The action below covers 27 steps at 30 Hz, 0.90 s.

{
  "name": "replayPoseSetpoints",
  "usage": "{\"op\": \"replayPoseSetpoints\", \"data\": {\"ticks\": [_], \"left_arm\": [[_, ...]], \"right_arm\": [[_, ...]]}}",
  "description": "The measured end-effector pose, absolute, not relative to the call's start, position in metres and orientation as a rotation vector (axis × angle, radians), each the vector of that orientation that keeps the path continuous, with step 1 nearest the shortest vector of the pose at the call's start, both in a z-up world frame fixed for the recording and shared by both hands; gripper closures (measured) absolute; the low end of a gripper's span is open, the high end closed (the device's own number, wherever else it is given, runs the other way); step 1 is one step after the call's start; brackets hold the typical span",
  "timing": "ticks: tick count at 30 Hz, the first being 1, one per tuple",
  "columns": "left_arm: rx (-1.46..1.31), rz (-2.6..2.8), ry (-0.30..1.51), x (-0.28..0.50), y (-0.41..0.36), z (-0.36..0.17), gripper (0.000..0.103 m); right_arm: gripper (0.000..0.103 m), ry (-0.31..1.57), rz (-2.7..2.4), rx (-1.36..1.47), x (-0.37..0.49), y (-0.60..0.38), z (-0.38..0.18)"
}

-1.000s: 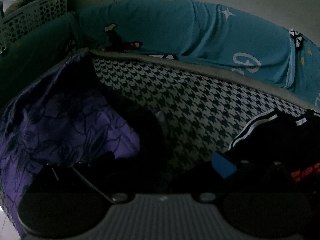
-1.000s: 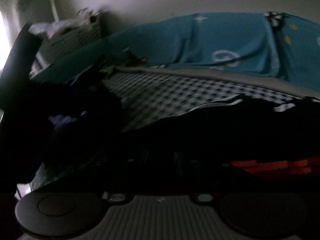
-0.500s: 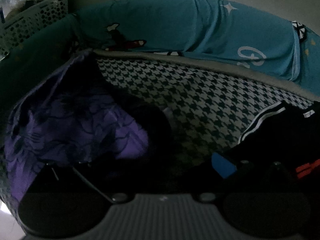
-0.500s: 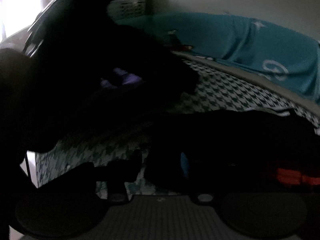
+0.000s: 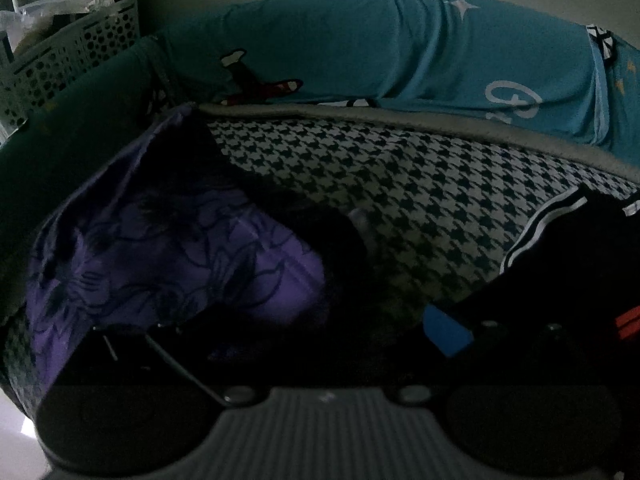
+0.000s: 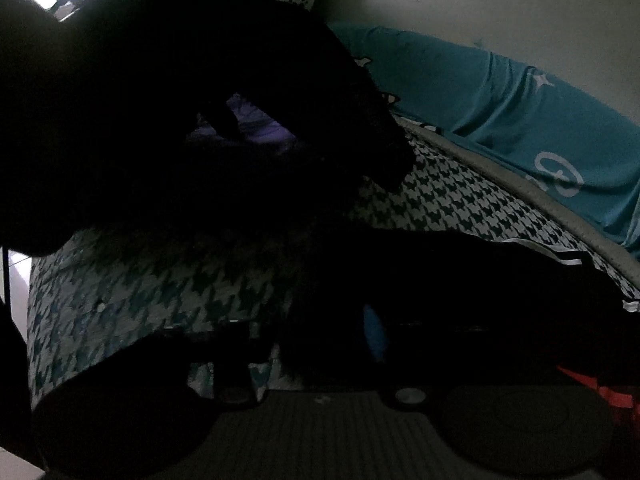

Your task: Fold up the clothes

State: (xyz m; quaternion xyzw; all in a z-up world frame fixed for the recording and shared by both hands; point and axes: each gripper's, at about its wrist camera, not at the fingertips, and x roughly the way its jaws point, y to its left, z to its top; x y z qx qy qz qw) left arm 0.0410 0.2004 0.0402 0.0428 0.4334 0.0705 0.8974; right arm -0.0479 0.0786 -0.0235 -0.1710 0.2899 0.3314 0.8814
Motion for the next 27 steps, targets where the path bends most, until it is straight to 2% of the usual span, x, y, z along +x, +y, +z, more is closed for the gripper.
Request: {"op": "replayPoseSetpoints", "data": {"ticks": [2, 5, 15, 21, 23, 27], "left_arm": [[0.09, 0.146, 0.897, 0.041, 0.201, 0.04, 0.0], [0.091, 0.147, 0.897, 0.041, 0.201, 0.04, 0.0], [0.056, 0.209, 0.886, 0.043, 0.216, 0.044, 0.0], [0.064, 0.214, 0.891, 0.044, 0.217, 0.043, 0.0], [0.064, 0.215, 0.89, 0.044, 0.218, 0.043, 0.0], [0.046, 0.22, 0.892, 0.043, 0.222, 0.044, 0.0]], "right_arm": [[0.084, 0.607, 0.686, -0.344, -0.045, 0.079, -0.024], [0.092, 0.62, 0.671, -0.307, -0.039, 0.077, -0.022], [0.094, 0.669, 0.767, 0.038, -0.027, 0.063, 0.001], [0.086, 0.773, 0.779, 0.091, -0.029, 0.07, -0.026], [0.073, 0.759, 0.804, 0.063, -0.031, 0.074, -0.021], [0.07, 0.711, 0.857, 0.022, -0.036, 0.076, -0.005]]}}
